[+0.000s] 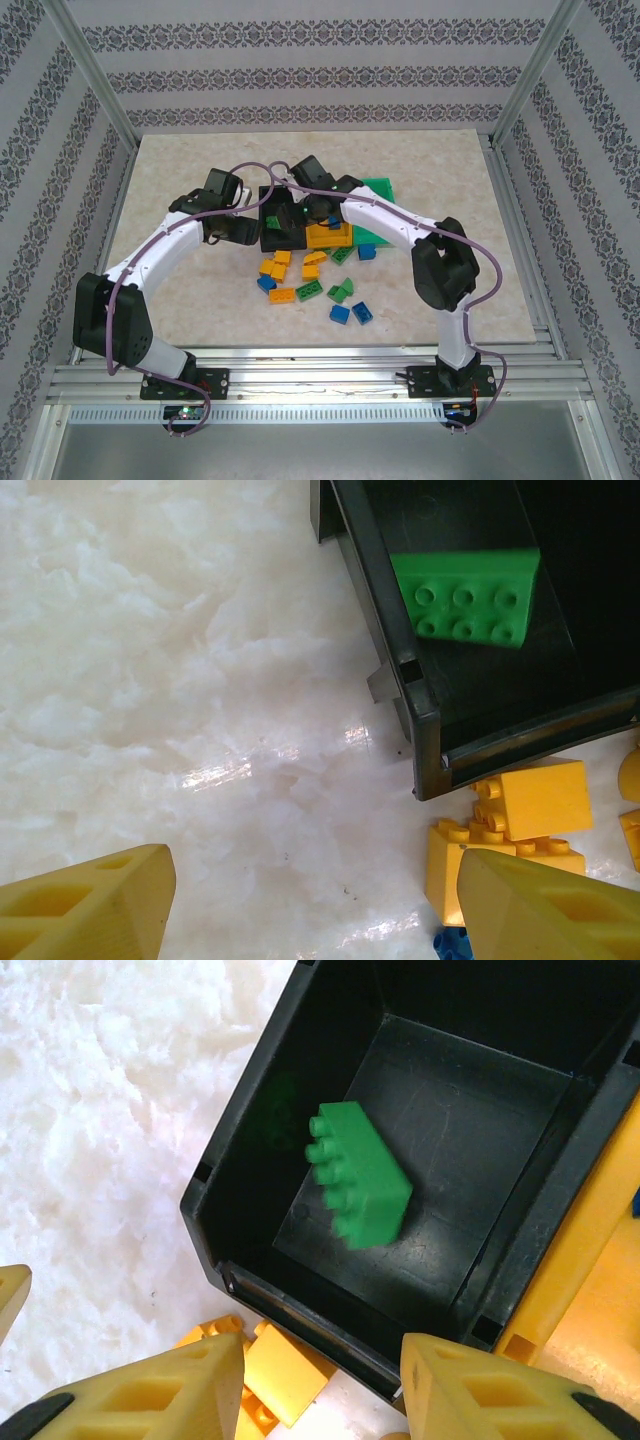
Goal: Sort the legos into containers by color
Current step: Place the lego in the container, then pick up the lego from the center of the table.
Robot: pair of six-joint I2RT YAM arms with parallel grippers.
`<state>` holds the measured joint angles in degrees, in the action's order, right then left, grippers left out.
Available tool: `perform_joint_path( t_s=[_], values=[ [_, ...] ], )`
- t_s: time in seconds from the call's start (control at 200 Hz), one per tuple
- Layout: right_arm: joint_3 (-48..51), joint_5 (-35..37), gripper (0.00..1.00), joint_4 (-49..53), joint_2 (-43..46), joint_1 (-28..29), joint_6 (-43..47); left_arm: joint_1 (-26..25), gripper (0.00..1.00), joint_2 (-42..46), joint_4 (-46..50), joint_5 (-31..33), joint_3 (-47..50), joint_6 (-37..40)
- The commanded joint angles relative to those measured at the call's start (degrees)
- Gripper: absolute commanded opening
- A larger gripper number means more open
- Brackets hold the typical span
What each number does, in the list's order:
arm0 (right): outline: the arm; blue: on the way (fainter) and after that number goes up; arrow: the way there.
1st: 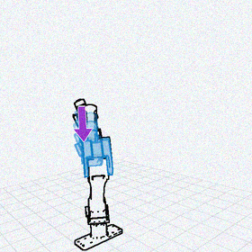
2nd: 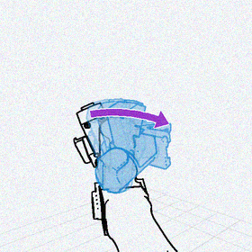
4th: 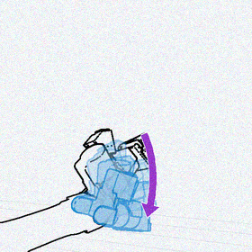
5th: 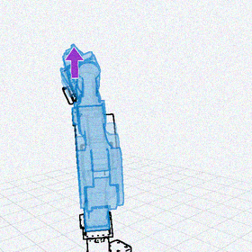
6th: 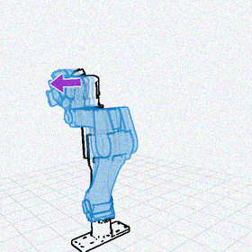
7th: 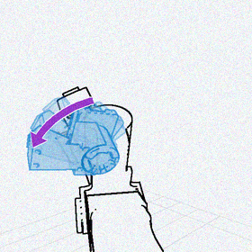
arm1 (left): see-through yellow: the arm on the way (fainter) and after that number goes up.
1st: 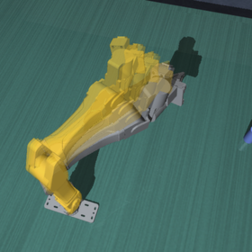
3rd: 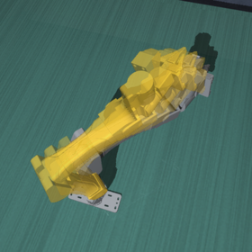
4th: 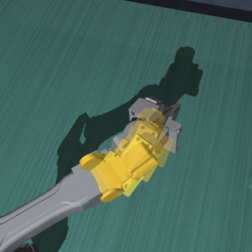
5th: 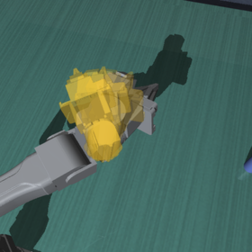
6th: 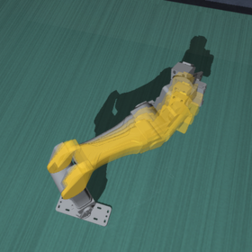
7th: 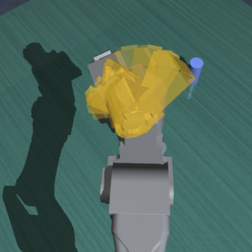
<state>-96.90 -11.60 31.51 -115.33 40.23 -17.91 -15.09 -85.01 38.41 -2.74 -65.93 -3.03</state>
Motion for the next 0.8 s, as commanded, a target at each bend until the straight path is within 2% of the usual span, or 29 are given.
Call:
perform_joint_path(
  t_s=[0.0, 0.265, 0.595, 0.794],
  values=[
    [2.92, -0.72, 0.46, -0.16, 2.82, -0.71, -0.80, 0.68, 0.75, 0.95, 1.06, -0.05, -0.25, -0.29],
    [13.53, 0.23, 0.47, -2.68, 8.55, -0.20, -2.04, 1.16, 0.75, 0.20, 1.09, -1.37, -0.45, -0.53],
    [19.97, 4.26, 0.49, 1.79, 12.73, 2.16, -0.72, 1.41, 0.75, 0.45, 1.04, -2.09, -0.55, -0.52],
    [22.86, 5.47, 0.49, 1.07, 13.05, 4.22, -2.55, 1.40, 0.75, 0.54, 0.87, -3.01, -0.56, -0.56]
  ],
)
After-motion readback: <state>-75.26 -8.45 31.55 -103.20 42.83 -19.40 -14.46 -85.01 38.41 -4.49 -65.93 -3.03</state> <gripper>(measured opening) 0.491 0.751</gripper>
